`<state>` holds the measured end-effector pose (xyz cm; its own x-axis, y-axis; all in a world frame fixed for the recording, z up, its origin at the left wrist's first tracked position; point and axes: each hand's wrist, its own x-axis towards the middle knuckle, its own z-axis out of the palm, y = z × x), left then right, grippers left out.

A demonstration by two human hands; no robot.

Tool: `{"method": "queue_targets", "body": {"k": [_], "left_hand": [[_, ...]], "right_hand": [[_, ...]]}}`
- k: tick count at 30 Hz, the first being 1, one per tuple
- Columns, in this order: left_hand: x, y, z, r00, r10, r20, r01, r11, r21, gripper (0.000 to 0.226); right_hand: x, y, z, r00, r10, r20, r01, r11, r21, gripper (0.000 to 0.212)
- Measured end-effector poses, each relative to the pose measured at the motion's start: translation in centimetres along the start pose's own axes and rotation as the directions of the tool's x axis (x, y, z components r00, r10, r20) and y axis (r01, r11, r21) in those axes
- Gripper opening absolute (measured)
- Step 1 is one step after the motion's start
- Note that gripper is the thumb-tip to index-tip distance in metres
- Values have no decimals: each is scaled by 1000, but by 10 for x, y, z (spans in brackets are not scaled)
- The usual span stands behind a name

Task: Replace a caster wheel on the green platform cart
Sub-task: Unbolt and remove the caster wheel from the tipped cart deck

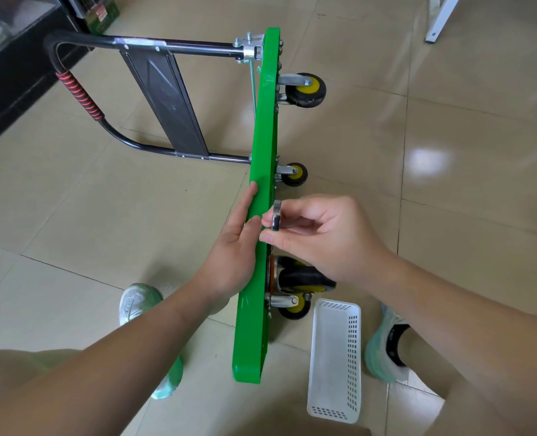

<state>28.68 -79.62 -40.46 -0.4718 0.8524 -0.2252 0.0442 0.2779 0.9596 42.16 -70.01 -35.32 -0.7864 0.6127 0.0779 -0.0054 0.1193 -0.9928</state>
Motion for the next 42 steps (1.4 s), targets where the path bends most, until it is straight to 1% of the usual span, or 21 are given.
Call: {"method": "queue_targets", "body": {"k": [2,5,7,10,12,14,18,21,24,27,30,35,40,42], "left_hand": [[1,-2,0,1000,9,-2,-9,1000,-28,46],[1,-1,0,1000,-1,7,1,999,-45,48],[-1,1,1,1000,-2,11,2,1000,-21,46],[-2,2,1,1000,-5,3,5,999,36,49],[-2,3,0,1000,-13,-3,13,999,41,50],[-2,4,1,1000,-9,-15,10,999,39,50],[-3,5,0,1000,-20,-9,21,998,59,51],[-3,6,-1,999,-31,-7,32,998,63,52],[-3,7,-1,999,-39,-7,39,996,83,52],[-3,5,-2,999,-41,6,41,995,90,52],[-3,6,-3,999,-42,14,40,995,88,52],[-3,7,-3,999,-47,17,45,995,90,52],[-3,7,-3,999,-31,8,30,995,93,52],[-4,7,-3,1000,-27,3,26,995,100,52]], "right_hand": [[-2,0,-1,1000,-17,2,17,1000,-23,30],[-5,0,-2,997,-81,-1,81,993,-82,29],[-3,-2,-3,991,-123,-58,119,991,-66,28],[7,-8,-12,981,-146,-131,145,989,-22,22],[19,-10,-20,978,-106,-181,102,994,-32,20],[31,-9,-26,978,-23,-210,22,1000,-9,17],[55,-2,-30,967,140,-212,-126,989,77,13],[67,4,-30,949,262,-174,-237,959,154,8],[76,12,-30,932,342,-123,-316,930,188,4],[81,18,-29,915,398,-66,-378,902,207,11],[83,24,-25,901,433,-32,-418,884,210,14],[80,25,-23,897,440,-46,-418,877,238,13],[69,17,-22,922,382,-64,-364,910,197,8],[64,15,-22,935,349,-69,-333,927,175,9]]}}
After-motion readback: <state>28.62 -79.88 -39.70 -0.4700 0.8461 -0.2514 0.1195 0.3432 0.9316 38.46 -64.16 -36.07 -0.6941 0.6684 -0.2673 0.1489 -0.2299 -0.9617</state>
